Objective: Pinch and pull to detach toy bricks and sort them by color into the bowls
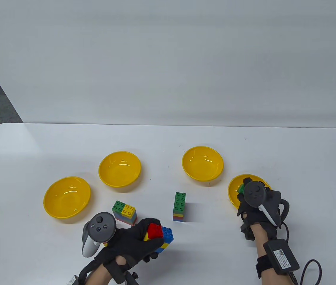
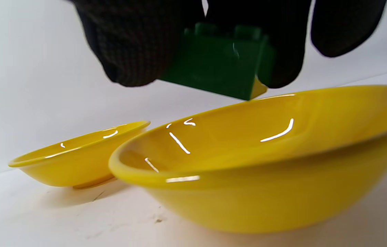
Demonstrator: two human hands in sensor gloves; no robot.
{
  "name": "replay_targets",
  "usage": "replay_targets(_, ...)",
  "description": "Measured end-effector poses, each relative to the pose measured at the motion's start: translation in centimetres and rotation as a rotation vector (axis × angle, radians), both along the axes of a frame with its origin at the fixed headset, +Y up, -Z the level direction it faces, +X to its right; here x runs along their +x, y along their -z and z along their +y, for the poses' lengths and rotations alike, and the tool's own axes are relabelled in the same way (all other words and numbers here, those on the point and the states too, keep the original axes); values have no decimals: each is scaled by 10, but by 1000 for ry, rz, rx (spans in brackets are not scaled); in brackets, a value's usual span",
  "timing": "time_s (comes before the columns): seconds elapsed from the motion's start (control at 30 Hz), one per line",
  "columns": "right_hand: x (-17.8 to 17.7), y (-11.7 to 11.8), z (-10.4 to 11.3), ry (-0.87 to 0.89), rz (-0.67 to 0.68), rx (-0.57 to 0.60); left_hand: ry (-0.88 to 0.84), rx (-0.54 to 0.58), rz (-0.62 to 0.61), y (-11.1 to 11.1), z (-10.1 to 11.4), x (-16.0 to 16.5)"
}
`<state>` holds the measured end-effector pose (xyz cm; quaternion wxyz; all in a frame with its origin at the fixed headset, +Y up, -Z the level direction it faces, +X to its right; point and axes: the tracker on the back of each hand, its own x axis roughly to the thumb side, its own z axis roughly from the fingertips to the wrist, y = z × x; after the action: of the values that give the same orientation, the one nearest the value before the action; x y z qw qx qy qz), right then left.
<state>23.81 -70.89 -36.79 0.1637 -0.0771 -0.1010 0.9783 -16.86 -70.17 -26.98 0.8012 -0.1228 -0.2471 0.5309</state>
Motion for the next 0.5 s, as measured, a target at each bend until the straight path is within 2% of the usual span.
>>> replay_targets(0.1, 4, -6, 5, 112, -27, 53, -20, -21, 1, 1, -3, -1)
replay_targets(0.17, 5, -15, 19, 162, -32, 164, -31, -33, 3, 2, -4, -1)
replay_targets(0.3, -3, -36, 42, 340, 73, 332, -35, -33, 10, 2, -4, -1)
replay_targets(0.4, -23, -49, 45, 711, 286, 323, -49, -45, 16, 2, -5, 1)
replay_targets(0.43, -36, -50, 45, 844, 400, 269, -50, -44, 16, 1, -5, 1)
replay_targets(0.5, -62, -55, 47, 967, 579, 177, -48, -30, 18, 0, -3, 1)
